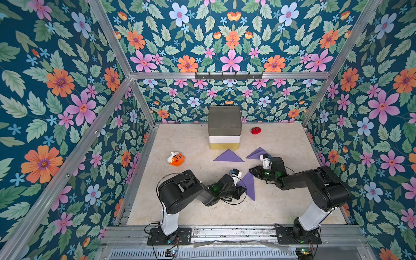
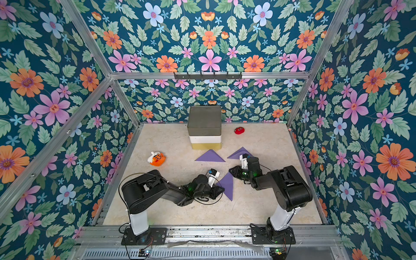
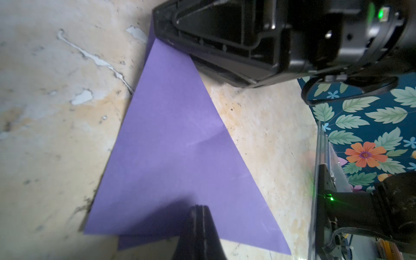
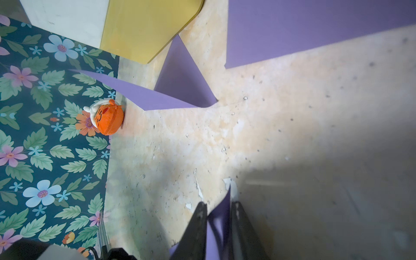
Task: Fold the square paper diagonally
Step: Fold the paper at the center of the board.
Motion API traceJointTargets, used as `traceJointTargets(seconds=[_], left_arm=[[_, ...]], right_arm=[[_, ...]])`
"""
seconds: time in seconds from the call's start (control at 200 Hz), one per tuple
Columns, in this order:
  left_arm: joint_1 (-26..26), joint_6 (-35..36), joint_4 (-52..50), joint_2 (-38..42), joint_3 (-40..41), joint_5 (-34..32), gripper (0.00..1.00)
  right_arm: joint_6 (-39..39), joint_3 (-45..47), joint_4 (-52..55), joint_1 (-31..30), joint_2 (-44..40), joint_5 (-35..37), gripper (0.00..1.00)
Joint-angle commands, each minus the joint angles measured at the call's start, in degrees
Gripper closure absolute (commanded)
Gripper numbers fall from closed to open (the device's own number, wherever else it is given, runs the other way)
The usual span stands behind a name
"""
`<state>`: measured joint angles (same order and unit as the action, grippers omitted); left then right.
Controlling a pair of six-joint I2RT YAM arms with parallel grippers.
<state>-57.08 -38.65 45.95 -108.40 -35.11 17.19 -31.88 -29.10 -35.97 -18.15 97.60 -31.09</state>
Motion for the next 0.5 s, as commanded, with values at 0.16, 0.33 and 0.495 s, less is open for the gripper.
traceJointTargets(seconds=[0.16, 0.33, 0.495], left_arm=[[-0.03, 0.35, -9.58, 0.11, 0.76, -1.40, 1.00], [-0.05, 0.65, -9.94, 0.82, 0.51, -1.55, 1.00], [-0.03, 0.72, -9.58, 0.65, 0.22, -1.00, 1.00]], right_arm=[[0.24, -0.56, 1.10, 0.06, -1.36, 0.04, 0.97], [-0.67, 2.39, 8.44, 0.09, -8.92, 4.06, 0.34], [-4.25, 8.15, 12.28, -0.04, -18.20, 4.12, 0.33]])
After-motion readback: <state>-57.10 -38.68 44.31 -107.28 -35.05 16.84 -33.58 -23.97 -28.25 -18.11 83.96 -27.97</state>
